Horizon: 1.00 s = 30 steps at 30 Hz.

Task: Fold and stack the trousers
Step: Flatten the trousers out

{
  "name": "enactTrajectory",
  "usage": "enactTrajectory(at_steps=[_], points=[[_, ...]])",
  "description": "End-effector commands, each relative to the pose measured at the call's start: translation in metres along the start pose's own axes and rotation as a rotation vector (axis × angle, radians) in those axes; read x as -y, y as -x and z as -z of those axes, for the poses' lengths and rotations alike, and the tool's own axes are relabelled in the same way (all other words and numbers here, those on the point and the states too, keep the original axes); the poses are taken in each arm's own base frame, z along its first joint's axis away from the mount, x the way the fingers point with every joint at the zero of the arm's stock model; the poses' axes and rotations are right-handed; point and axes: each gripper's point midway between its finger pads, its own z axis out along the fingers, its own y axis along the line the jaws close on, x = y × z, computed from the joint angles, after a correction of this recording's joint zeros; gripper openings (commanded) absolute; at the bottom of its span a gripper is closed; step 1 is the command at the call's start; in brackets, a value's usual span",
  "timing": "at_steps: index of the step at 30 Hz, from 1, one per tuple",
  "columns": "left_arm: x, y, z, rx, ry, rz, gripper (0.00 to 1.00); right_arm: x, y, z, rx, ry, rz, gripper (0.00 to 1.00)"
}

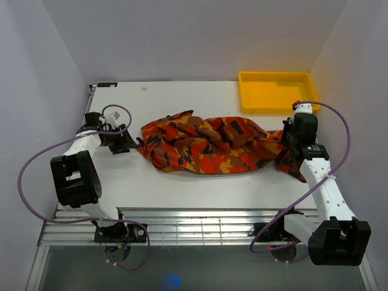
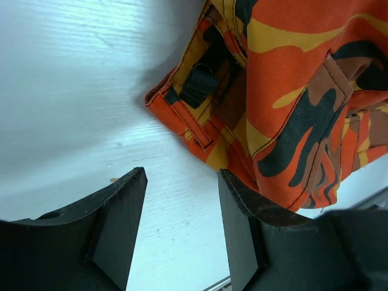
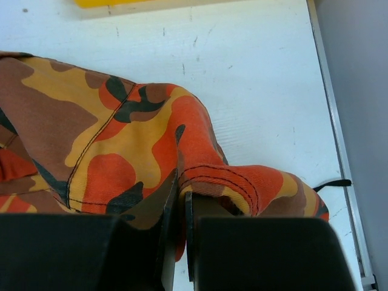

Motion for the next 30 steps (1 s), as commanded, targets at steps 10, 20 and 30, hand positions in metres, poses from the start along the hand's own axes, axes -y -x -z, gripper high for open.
enactTrajectory(at_steps=[10,20,30], points=[[0.017,0.003,-0.063,-0.102,-0.102,0.064,0.57,0.024,-0.021,-0.030,-0.095,0.015,0.067,0.08],[-0.038,0.041,0.037,0.129,-0.065,0.203,0.00,0.035,-0.010,-0.026,-0.061,0.115,0.081,0.48],[-0.074,-0.012,0.134,0.248,0.303,0.041,0.00,0.000,-0.027,-0.015,-0.147,0.351,0.114,0.71]])
